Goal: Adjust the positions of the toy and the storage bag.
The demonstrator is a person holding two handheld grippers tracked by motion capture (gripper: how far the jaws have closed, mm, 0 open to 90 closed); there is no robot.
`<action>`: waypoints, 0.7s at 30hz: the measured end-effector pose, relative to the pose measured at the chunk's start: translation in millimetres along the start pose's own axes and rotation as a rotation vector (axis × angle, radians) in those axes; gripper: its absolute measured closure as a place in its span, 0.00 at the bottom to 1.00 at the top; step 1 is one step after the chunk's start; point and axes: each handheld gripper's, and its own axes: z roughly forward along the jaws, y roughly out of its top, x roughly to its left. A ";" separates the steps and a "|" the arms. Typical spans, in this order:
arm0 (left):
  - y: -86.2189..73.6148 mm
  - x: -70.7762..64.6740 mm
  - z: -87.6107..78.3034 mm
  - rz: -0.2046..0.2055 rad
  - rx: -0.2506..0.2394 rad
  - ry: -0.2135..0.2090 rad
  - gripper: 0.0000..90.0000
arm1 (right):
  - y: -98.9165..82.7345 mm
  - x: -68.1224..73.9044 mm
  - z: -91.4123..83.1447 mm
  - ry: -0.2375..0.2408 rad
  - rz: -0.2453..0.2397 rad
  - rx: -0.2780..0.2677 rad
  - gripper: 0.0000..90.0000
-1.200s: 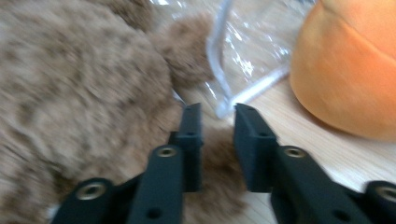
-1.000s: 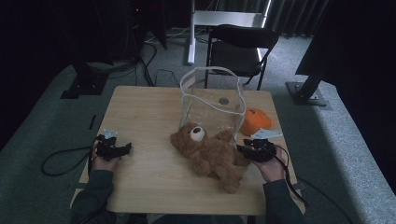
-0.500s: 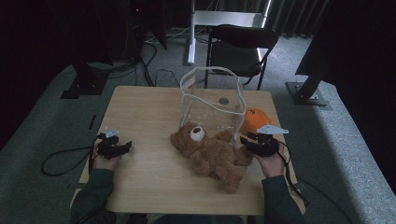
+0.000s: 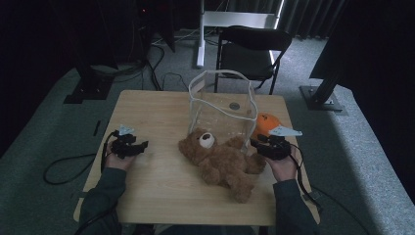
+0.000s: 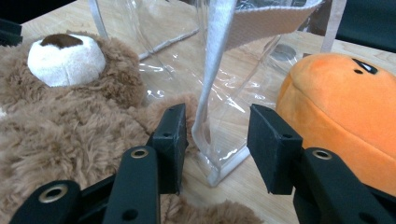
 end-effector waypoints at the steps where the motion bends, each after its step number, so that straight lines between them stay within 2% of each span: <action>1: 3.4 -1.3 0.2 0.008 -0.005 -0.004 0.44 | 0.5 -0.3 0.5 0.003 0.001 -0.001 0.61; 5: 17.0 -6.3 2.2 0.036 -0.011 -0.023 0.43 | 3.0 0.2 1.9 0.031 0.017 -0.019 0.60; 14: 44.0 -20.1 9.8 0.061 -0.055 -0.070 0.51 | 9.8 3.8 7.2 0.040 0.000 -0.022 0.60; 21: 61.2 -34.2 16.6 0.088 -0.076 -0.093 0.54 | 12.8 2.9 10.1 0.048 0.013 -0.032 0.63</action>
